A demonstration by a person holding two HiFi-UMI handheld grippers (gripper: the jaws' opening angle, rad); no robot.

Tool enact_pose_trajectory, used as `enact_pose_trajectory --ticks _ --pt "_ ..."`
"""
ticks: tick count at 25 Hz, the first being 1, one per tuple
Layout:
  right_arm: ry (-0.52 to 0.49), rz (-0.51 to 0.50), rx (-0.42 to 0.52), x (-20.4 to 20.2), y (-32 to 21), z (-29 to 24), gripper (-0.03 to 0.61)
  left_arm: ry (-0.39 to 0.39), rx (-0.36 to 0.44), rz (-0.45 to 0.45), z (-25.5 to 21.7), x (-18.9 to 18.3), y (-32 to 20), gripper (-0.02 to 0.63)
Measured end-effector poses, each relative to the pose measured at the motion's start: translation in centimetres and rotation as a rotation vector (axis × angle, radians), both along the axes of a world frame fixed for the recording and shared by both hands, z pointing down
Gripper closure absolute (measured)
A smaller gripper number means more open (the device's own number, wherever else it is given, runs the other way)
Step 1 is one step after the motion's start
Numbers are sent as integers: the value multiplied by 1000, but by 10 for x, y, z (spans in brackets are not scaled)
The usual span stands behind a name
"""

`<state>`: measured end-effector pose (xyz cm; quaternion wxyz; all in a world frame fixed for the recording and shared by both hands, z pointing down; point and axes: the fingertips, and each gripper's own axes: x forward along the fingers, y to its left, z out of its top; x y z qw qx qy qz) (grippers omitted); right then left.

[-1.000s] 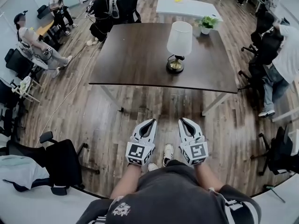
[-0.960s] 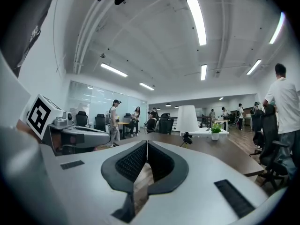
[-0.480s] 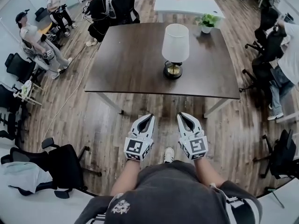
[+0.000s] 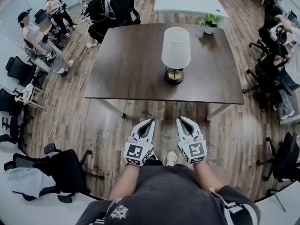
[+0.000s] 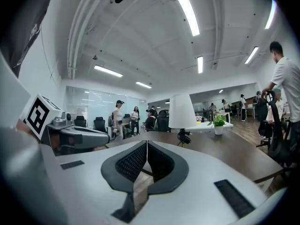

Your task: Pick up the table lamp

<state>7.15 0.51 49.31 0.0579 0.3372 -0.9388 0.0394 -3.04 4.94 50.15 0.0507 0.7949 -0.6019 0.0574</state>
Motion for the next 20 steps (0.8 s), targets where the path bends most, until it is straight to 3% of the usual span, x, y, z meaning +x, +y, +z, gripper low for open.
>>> enact_pose_trajectory --ticks 7,20 --pt "24 57 5 -24 -31 2 552 15 10 85 3 -18 -41 606" --pt "38 245 27 -86 -93 0 552 26 33 253 -1 -92 -125 606"
